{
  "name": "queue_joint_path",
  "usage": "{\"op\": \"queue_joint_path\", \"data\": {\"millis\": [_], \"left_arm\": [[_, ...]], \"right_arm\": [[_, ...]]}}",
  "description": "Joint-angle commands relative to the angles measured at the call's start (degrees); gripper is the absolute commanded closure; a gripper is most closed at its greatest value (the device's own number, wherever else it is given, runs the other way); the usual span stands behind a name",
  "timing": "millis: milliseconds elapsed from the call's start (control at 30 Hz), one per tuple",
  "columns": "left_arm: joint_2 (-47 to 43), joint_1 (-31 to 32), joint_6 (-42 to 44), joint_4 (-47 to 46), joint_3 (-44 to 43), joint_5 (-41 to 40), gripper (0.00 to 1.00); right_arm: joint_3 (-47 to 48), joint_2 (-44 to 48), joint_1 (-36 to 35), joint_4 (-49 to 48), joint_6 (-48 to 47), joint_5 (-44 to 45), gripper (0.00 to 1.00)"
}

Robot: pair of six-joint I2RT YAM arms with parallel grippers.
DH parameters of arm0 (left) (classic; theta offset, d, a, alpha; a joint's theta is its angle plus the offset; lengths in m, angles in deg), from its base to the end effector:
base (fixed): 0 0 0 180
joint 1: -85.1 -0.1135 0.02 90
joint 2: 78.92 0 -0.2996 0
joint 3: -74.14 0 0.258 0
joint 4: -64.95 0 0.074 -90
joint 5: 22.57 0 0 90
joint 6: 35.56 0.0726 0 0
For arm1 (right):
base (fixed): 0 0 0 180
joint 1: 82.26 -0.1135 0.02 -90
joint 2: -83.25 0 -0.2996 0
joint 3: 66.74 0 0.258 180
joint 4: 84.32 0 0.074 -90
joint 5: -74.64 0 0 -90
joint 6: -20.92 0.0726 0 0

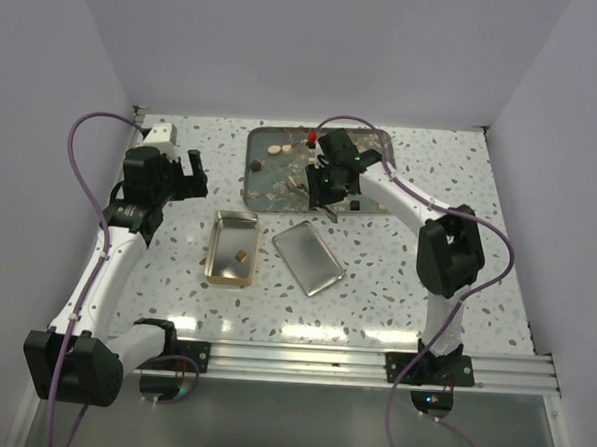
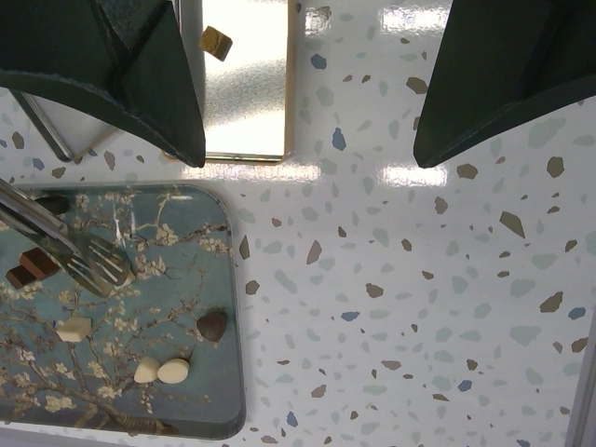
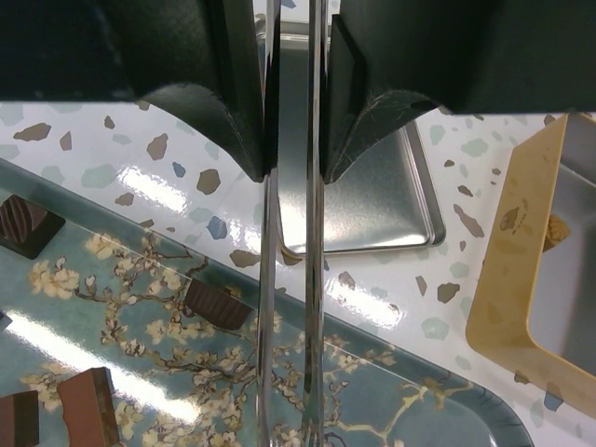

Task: Pack the chocolate

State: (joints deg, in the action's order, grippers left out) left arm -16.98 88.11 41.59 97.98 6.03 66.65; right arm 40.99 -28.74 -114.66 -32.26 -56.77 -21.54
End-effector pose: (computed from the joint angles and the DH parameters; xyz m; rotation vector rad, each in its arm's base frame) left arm 0.2660 -0.0130 0.3394 -0.1838 2.0350 -0.1594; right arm 0.3931 0.2587 0.2505 -0.4963 2.5576 0.4299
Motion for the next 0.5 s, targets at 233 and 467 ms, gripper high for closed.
{"op": "queue_joint_path", "data": {"millis": [233,467], "left_arm": [[-0.15,-0.46,0.36,-0.32,-1.86,-0.19,0.00],[0.73,-0.54,0.10,-0.24,-2.74,-0.02,0.00]], "right_arm": [[6.35,8.62,-0.03,3.75,-0.98,-2.44,0.77],[6.44,12.75,-4.05,6.91,-1.15,-5.16,0.78]]}}
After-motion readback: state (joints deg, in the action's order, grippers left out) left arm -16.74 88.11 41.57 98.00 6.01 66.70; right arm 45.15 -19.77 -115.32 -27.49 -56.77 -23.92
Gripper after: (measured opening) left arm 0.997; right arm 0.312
